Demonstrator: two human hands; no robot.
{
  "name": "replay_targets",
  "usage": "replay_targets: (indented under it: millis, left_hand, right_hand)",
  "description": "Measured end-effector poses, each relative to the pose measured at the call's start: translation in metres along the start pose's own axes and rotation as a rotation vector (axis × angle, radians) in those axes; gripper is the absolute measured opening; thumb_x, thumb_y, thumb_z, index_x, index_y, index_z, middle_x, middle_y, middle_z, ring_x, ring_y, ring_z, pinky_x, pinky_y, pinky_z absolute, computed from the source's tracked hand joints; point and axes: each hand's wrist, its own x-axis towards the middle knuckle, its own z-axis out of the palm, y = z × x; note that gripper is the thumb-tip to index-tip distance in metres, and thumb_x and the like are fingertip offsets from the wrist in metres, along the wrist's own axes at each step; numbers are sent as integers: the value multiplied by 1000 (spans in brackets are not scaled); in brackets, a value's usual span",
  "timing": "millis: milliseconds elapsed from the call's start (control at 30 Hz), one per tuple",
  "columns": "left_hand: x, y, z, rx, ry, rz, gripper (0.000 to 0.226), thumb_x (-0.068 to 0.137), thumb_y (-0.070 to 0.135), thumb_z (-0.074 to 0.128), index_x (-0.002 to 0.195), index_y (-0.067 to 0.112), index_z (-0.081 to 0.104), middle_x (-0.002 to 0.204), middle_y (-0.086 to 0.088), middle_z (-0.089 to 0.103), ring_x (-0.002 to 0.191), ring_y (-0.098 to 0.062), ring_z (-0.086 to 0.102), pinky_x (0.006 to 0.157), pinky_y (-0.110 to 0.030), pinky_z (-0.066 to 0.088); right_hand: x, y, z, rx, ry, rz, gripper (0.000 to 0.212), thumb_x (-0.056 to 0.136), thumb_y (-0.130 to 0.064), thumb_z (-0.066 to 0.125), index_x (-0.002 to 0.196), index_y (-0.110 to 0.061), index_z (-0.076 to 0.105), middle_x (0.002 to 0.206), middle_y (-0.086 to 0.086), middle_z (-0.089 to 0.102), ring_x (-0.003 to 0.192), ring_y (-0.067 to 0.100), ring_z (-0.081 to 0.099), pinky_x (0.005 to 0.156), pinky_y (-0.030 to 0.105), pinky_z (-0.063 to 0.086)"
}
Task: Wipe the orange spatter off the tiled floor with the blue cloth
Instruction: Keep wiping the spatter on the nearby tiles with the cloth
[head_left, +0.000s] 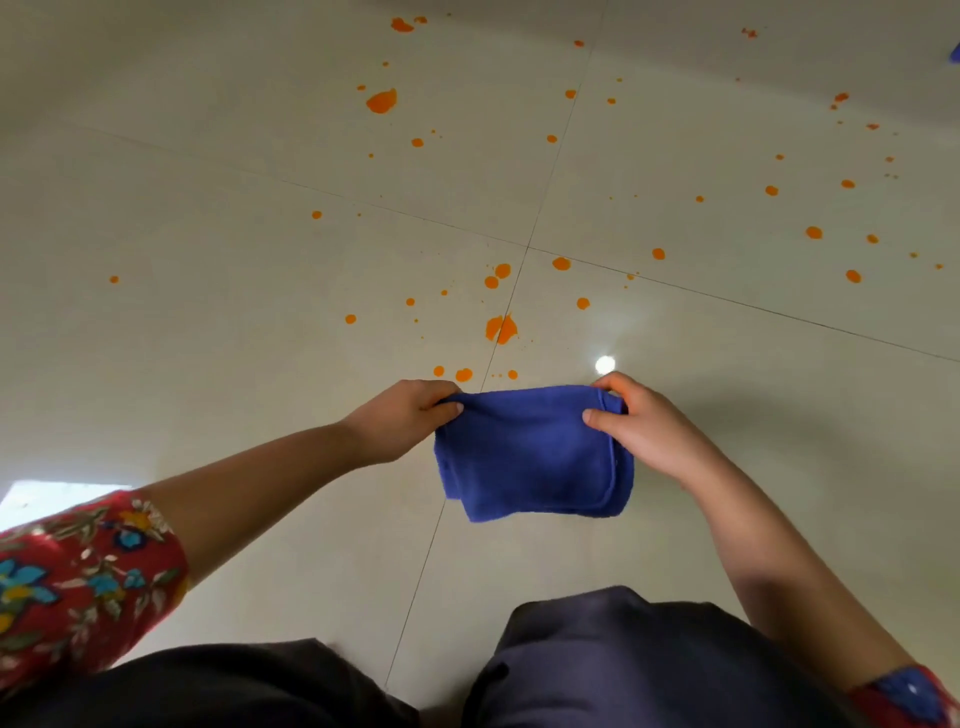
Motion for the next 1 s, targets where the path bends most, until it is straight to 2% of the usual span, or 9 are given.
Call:
replay_targets:
  millis: [67, 167, 233, 300, 367, 567, 667, 800, 1000]
  left_hand:
    - [13, -6, 2, -52, -70, -77, 39, 103, 37, 33, 140, 29, 44, 130, 4, 59, 126, -16, 48, 106, -29, 33]
    - [28, -18, 14, 195, -121, -141, 57, 101, 49, 25, 153, 34, 7, 137, -5, 55, 127, -25, 48, 104, -35, 34]
    - [27, -35, 19, 411, 71, -50, 56, 101, 44, 31, 152, 31, 12, 145, -4, 46, 128, -25, 46, 103, -37, 39]
    - [22, -58, 22, 474, 178, -12, 60, 100, 45, 34, 153, 29, 11, 156, -1, 28, 143, -22, 26, 115, -39, 27]
    - [16, -85, 23, 496, 192, -49, 70, 97, 51, 34, 154, 28, -1, 162, 2, 3, 149, -20, 2, 120, -43, 10]
    - [8, -144, 10, 512, 177, -237, 117, 70, 85, 43, 145, 31, -29, 152, 3, -37, 140, -18, -33, 116, -49, -11]
    - [8, -159, 9, 471, 183, -272, 123, 53, 98, 22, 142, 32, -32, 149, 5, -41, 137, -15, -37, 114, -44, -13]
    - [7, -166, 16, 480, 213, -247, 120, 56, 97, 19, 144, 31, -30, 150, 4, -40, 139, -16, -35, 113, -42, -15]
    - [9, -167, 16, 453, 239, -245, 120, 57, 96, 22, 145, 32, -27, 150, 5, -39, 137, -12, -39, 112, -41, -16]
  right_hand:
    - [25, -6, 1, -113, 204, 8, 26, 90, -30, 60, 116, -24, 55, 108, 3, 65, 103, 29, 60, 85, 38, 46]
    - [58, -19, 34, -397, 542, 14, 55, 95, -35, 51, 146, -22, 34, 152, 8, 35, 137, 31, 33, 108, 43, 29]
    - [73, -31, 76, -203, 539, 110, 60, 100, -41, 40, 153, -21, 21, 162, 8, 9, 148, 28, 10, 117, 46, 13]
    - [86, -31, 114, -64, 489, 215, 63, 101, -49, 28, 156, -22, 10, 163, 6, -5, 150, 25, -5, 119, 50, 1]
    - [101, -16, 135, -175, 444, 236, 65, 101, -52, 19, 156, -23, 2, 163, 6, -12, 149, 26, -14, 118, 56, -5]
    - [70, 58, 135, -843, 284, -375, 61, 97, -36, 22, 155, -20, 17, 163, -3, 8, 150, 20, 12, 119, 53, 9]
    - [74, 78, 101, -880, 362, -289, 58, 92, -30, 27, 150, -29, 33, 161, -9, 19, 149, 21, 15, 113, 64, 8]
    - [113, 27, 113, -704, 526, -29, 55, 88, -37, 35, 143, -44, 37, 162, -3, 16, 149, 30, 10, 104, 75, 3]
    - [63, 38, 161, -945, 230, -557, 58, 97, -40, 33, 153, -34, 20, 163, -5, 12, 150, 28, 10, 110, 70, 13]
